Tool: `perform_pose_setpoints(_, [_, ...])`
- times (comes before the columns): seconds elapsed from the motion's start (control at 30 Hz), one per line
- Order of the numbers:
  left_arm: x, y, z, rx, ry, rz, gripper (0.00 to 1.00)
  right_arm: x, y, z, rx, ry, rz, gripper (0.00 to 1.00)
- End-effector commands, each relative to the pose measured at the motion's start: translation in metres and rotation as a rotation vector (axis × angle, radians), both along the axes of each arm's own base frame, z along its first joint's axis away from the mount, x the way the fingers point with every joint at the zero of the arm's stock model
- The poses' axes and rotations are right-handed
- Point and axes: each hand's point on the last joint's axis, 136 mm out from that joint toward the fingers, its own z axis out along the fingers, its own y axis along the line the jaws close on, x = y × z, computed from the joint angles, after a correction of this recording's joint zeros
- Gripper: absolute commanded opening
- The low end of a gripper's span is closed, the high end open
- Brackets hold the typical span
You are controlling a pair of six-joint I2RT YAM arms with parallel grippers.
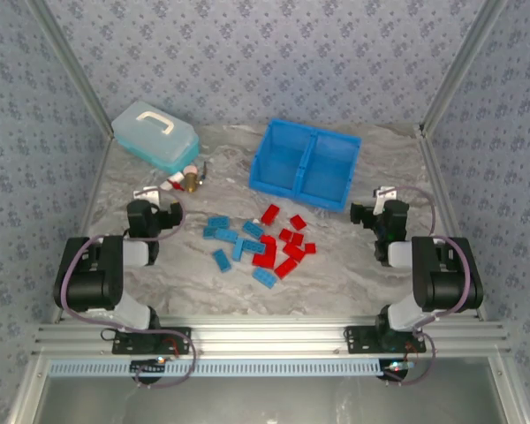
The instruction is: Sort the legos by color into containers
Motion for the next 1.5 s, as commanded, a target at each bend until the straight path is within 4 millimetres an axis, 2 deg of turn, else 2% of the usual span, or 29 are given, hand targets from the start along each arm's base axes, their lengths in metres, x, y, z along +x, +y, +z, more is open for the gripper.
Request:
perform_pose_setpoints(0.0, [0.008, -0.001, 0.017, 0.008, -0.063, -0.017, 0.99, 0.006, 0.000, 0.011, 0.002, -0.037, 0.003, 1.00])
perform_pose_setpoints(0.43, [0.008, -0.002, 0.018, 0.007, -0.064, -0.018, 0.99, 0.006, -0.001, 0.012, 0.023, -0.038, 0.013, 1.00])
perform_pose_setpoints(0.5, [0.008, -0.001, 0.018, 0.006, -0.063, -0.015, 0.99, 0.008, 0.000, 0.018, 0.020, -0.033, 0.012, 1.00])
perform_pose_setpoints(0.57, [0.008, -0.001, 0.017, 0.008, -0.063, -0.016, 0.99, 0.011, 0.000, 0.038, 0.023, 0.013, 0.014, 1.00])
perform_pose_setpoints(0.63, [0.010, -0.002, 0.021, 0.007, -0.071, -0.016, 0.99, 0.012, -0.008, 0.077, 0.064, -0.001, -0.057, 1.00])
perform_pose_setpoints(0.7, [0.009, -0.001, 0.031, 0.017, -0.042, -0.011, 0.99, 0.007, -0.021, 0.117, 0.148, -0.015, -0.179, 1.00])
perform_pose_setpoints(0.77, [0.005, -0.002, 0.049, 0.050, -0.043, 0.017, 0.99, -0.011, -0.027, 0.144, 0.252, 0.083, -0.296, 0.99])
perform_pose_setpoints(0.8, [0.001, -0.006, 0.063, 0.074, -0.053, 0.021, 0.99, -0.020, -0.018, 0.157, 0.308, 0.130, -0.294, 1.00])
perform_pose_setpoints(0.87, [-0.007, -0.017, 0.096, 0.083, -0.080, 0.034, 0.99, -0.029, 0.017, 0.181, 0.324, 0.172, -0.181, 1.00])
perform_pose_setpoints(0.93, [-0.014, -0.030, 0.132, 0.006, -0.103, 0.037, 0.99, -0.041, 0.061, 0.195, 0.279, 0.209, -0.033, 1.00])
perform_pose_setpoints(1.0, [-0.022, -0.053, 0.159, -0.068, -0.103, -0.030, 0.99, -0.056, 0.103, 0.198, 0.207, 0.279, 0.101, 1.00])
perform_pose_setpoints(1.1, [-0.042, -0.100, 0.184, -0.116, -0.042, -0.196, 0.99, -0.082, 0.157, 0.170, 0.148, 0.445, 0.265, 1.00])
perform_pose_setpoints(1.2, [-0.074, -0.145, 0.179, -0.111, 0.120, -0.376, 0.99, -0.104, 0.193, 0.126, 0.057, 0.608, 0.355, 1.00])
perform_pose_setpoints(1.27, [-0.103, -0.171, 0.168, -0.098, 0.233, -0.521, 0.99, -0.110, 0.211, 0.102, 0.042, 0.660, 0.417, 1.00])
perform_pose_setpoints(1.33, [-0.130, -0.188, 0.157, -0.077, 0.314, -0.630, 0.99, -0.109, 0.215, 0.077, 0.067, 0.711, 0.440, 1.00])
perform_pose_setpoints(1.47, [-0.175, -0.213, 0.151, -0.054, 0.339, -0.837, 0.99, -0.084, 0.212, 0.046, 0.085, 0.742, 0.436, 0.93])
